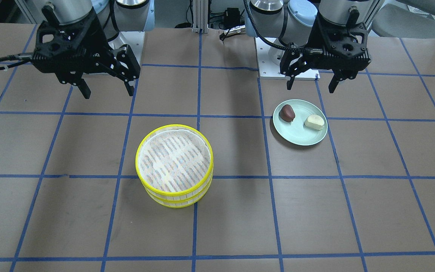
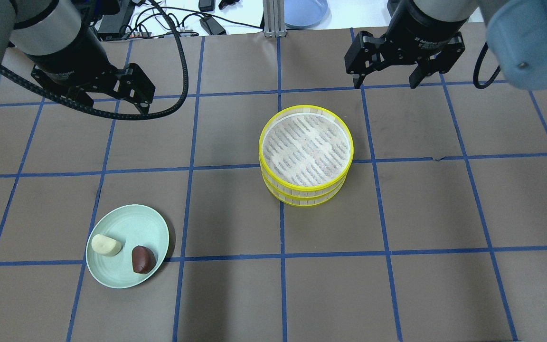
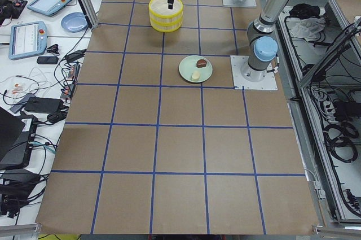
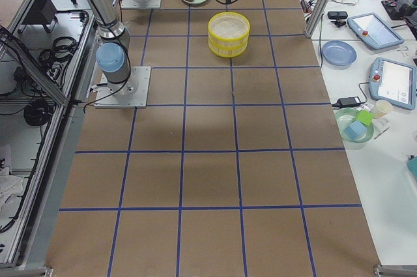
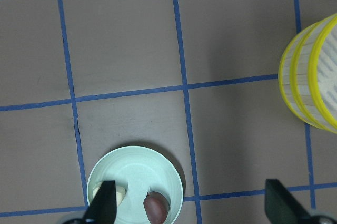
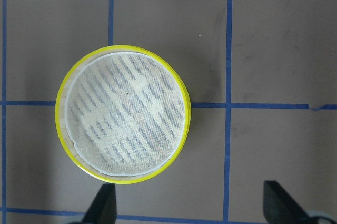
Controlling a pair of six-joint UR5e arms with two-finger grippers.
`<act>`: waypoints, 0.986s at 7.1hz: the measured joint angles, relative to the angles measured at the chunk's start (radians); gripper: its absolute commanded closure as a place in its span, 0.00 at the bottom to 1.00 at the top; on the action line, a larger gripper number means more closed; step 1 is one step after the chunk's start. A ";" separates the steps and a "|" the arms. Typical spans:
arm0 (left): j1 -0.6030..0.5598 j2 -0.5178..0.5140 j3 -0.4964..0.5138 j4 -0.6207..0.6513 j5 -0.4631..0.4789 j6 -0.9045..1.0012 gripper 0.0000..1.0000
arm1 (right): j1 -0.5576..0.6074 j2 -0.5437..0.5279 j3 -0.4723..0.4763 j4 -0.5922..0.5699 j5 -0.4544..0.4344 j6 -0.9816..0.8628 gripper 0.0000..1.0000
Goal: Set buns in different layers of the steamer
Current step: 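Move the right gripper toward the top tier of the yellow steamer, then grasp the rim of the top steamer tier with the right gripper and lift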
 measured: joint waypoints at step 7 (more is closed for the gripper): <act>0.007 0.026 -0.032 0.008 -0.009 -0.007 0.00 | 0.011 0.287 0.115 -0.106 -0.059 0.060 0.61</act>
